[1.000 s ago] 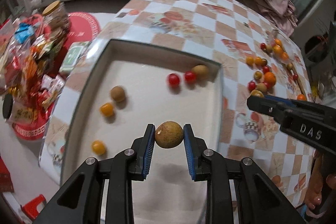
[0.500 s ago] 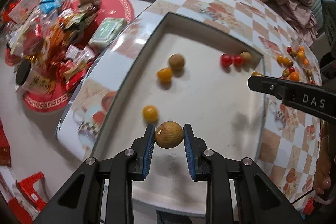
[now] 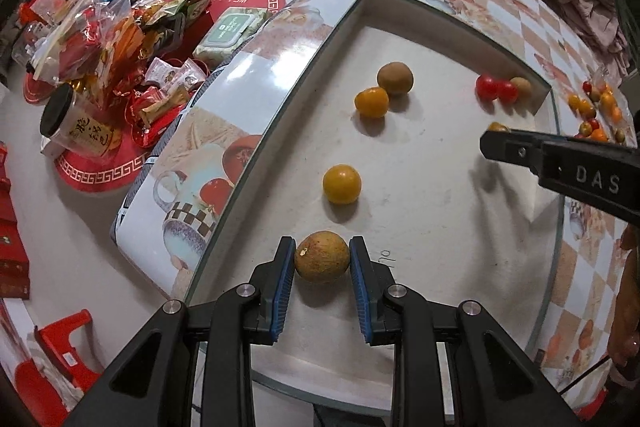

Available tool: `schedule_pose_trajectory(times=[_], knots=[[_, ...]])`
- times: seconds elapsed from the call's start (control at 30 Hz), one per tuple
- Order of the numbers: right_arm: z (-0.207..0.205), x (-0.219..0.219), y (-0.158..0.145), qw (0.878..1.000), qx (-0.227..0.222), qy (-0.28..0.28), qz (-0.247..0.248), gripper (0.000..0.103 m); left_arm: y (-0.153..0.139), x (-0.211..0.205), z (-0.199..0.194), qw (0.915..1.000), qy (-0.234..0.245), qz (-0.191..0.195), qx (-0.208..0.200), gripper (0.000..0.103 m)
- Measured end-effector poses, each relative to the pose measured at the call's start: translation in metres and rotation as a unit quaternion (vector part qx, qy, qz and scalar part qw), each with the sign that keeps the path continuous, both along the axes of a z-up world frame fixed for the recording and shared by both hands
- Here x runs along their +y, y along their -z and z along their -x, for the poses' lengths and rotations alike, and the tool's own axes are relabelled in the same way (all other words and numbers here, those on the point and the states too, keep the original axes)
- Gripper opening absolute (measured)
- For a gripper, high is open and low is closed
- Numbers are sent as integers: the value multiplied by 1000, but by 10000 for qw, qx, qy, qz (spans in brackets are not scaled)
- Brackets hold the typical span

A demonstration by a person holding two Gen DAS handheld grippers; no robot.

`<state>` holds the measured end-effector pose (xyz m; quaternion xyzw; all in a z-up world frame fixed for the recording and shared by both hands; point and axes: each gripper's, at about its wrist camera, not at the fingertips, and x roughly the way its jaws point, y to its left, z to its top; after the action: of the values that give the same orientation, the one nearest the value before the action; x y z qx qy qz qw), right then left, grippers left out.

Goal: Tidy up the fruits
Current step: 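Carry both fruits into the white tray and open the right gripper, then open the left gripper to drop the brown fruit in the tray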

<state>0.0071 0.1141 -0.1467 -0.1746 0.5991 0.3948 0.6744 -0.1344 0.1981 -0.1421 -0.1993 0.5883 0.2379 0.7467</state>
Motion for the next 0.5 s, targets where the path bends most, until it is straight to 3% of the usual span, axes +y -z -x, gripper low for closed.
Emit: schedule_pose_trajectory(times=[0.33, 0.37, 0.47, 0.5], knots=[[3, 3, 13, 9996, -174, -127, 179, 27, 6, -2, -2, 9997, 163, -80, 148, 30], [4, 3, 13, 9996, -175, -154, 185, 32, 6, -3, -2, 9997, 184, -84, 155, 30], [6, 8, 13, 9995, -144, -234, 182, 62, 5, -2, -3, 9995, 235, -95, 166, 34], [7, 8, 13, 9994, -150, -230, 201, 62, 5, -2, -4, 9995, 251, -95, 172, 57]])
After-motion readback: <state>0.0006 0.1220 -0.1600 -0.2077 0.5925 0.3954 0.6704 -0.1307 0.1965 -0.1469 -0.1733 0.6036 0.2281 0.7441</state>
